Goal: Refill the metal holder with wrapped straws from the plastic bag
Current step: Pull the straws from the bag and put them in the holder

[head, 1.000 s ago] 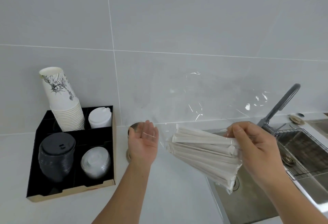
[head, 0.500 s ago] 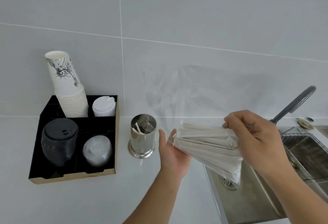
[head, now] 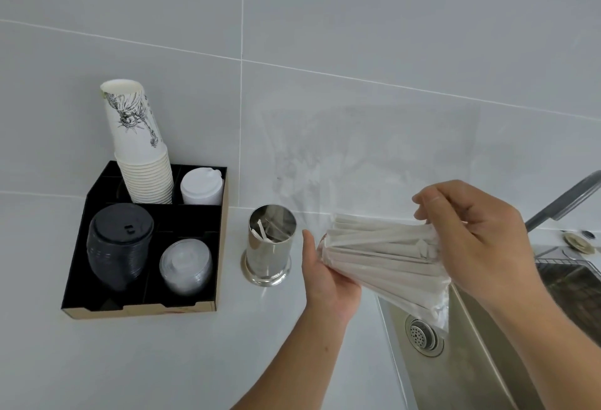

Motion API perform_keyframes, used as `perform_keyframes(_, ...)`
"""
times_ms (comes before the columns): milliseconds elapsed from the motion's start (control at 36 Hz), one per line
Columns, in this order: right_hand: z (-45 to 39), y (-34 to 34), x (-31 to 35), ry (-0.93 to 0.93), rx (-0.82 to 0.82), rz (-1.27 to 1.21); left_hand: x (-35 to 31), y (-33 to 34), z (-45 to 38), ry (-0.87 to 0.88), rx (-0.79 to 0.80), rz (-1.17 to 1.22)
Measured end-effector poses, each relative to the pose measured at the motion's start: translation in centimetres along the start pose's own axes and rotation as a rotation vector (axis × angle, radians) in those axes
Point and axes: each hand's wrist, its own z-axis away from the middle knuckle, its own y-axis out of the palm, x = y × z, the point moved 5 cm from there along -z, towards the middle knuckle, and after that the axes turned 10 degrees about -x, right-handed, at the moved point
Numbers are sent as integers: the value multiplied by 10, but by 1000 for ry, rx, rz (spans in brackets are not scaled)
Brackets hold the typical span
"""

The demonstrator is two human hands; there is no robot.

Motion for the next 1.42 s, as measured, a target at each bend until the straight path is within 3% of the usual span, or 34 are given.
perform_keyframes(333, -20, 6, 15, -222, -17, 44, -3, 8, 3, 19, 13, 28)
perform_keyframes(694, -27, 20, 11, -314, -25, 83, -11, 7, -2, 9, 2, 116)
perform_keyframes(1417, -40, 33, 18, -346, 49, 50, -20, 8, -6, 44, -75, 236)
